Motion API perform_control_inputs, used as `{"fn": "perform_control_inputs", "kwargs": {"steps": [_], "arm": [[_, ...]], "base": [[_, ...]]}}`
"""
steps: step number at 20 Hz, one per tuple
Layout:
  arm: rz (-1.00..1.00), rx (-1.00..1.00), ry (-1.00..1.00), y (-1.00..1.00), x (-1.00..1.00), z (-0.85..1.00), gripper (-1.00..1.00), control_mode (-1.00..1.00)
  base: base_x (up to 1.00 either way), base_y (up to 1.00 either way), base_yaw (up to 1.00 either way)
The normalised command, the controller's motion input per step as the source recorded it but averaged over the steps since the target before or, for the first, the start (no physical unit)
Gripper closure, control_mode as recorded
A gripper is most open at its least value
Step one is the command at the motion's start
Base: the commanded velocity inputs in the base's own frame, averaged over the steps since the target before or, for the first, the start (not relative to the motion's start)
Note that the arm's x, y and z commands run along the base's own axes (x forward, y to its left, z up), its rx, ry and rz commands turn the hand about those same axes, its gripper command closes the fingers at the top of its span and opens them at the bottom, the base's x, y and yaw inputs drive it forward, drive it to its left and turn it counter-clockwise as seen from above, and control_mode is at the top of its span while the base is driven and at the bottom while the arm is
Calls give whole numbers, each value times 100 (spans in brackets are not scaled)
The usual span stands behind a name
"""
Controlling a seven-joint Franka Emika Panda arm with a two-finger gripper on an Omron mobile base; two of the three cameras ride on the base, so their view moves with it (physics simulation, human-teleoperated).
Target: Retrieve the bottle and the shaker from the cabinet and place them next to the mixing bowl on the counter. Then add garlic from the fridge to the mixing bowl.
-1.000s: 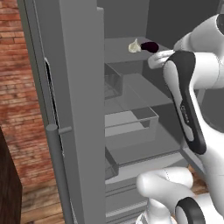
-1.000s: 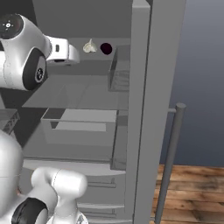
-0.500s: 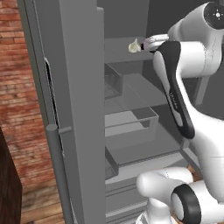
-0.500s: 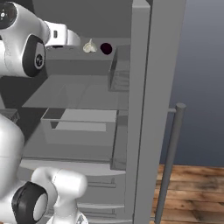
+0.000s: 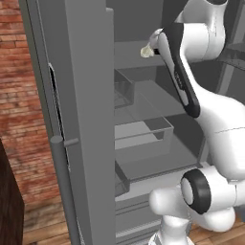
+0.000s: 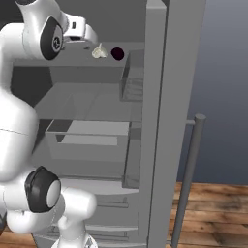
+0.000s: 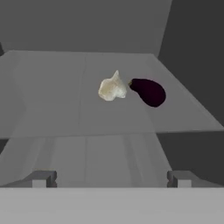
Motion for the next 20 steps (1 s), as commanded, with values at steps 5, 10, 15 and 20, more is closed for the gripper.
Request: {"fn": "perform_control_inputs", "kwargs": {"steps": [5,10,15,20], "arm": [[0,2,0,0,64,-39,-100,-100],[0,0,1,0,70,-23,-100,-100],[0,0,6,0,75,-34,-100,-100],[0,0,7,0,54,9,-100,-100]], "base": [[0,0,0],[0,0,0],[0,0,0],[0,0,0]]}}
